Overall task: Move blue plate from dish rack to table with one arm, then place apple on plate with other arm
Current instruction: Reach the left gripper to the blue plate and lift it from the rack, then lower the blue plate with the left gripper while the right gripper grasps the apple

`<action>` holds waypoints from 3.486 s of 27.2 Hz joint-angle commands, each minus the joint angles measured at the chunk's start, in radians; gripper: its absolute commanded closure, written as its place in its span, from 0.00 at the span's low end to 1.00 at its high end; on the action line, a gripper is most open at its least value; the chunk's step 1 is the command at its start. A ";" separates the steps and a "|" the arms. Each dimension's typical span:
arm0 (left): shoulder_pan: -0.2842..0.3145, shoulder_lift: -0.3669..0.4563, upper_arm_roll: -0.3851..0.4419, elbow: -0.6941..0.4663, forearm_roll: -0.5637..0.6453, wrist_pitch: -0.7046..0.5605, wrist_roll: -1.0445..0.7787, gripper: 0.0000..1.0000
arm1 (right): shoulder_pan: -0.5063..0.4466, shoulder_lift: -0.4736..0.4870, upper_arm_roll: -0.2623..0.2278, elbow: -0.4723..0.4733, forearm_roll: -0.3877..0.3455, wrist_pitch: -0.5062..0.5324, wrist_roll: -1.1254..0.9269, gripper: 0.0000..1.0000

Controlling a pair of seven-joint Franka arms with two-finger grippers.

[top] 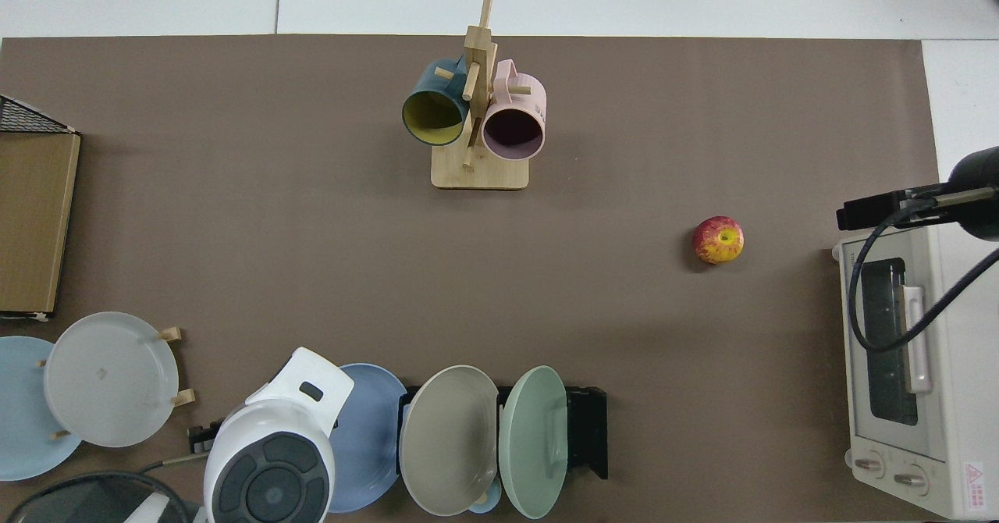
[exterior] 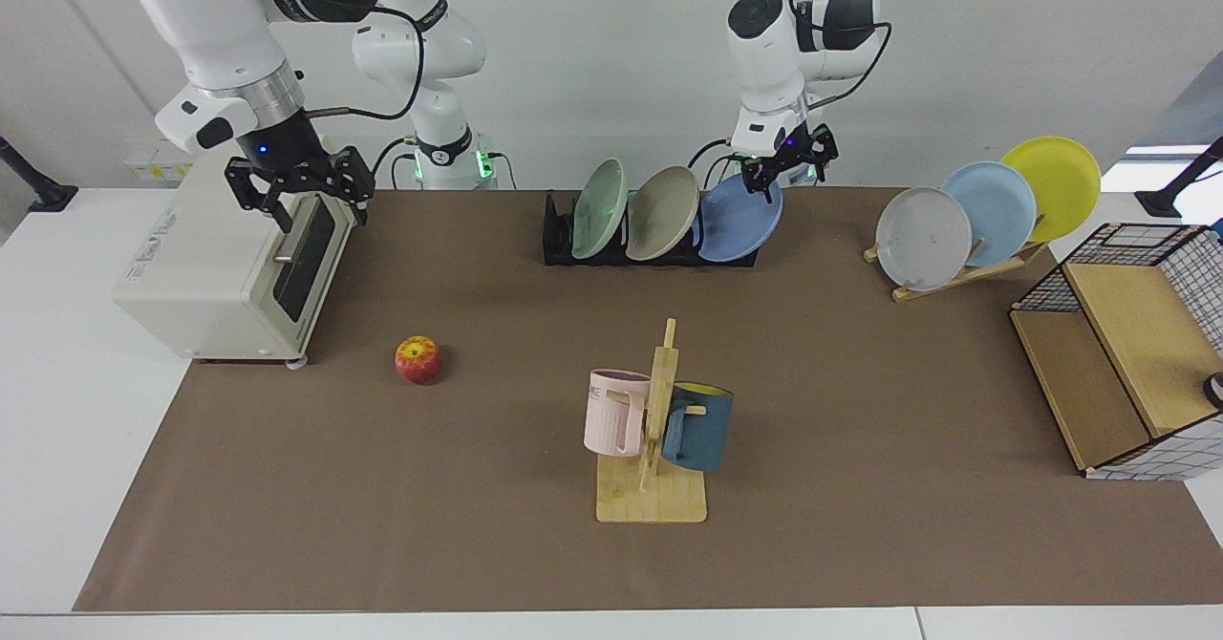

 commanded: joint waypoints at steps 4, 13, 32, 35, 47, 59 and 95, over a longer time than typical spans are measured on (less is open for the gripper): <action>-0.026 -0.034 -0.012 -0.077 -0.026 0.029 0.006 0.01 | -0.004 -0.007 0.007 0.003 -0.003 -0.008 0.023 0.00; -0.060 -0.029 -0.018 -0.096 -0.042 0.026 0.034 0.47 | -0.004 -0.007 0.007 0.003 -0.003 -0.008 0.023 0.00; -0.030 -0.023 -0.121 -0.001 0.066 -0.069 -0.052 1.00 | -0.004 -0.007 0.007 0.003 -0.003 -0.008 0.023 0.00; -0.028 -0.026 -0.126 0.047 0.074 -0.125 -0.043 1.00 | -0.004 -0.007 0.007 0.003 -0.003 -0.008 0.023 0.00; 0.073 -0.011 -0.121 0.194 0.083 -0.190 -0.008 1.00 | 0.017 -0.034 0.010 -0.072 0.005 0.020 0.034 0.00; 0.165 0.313 -0.026 0.414 0.030 0.106 -0.010 1.00 | 0.042 -0.040 0.010 -0.313 0.003 0.242 0.037 0.00; -0.019 0.609 -0.025 0.217 -0.320 0.686 -0.078 0.00 | 0.052 0.319 0.010 -0.333 0.003 0.580 0.109 0.00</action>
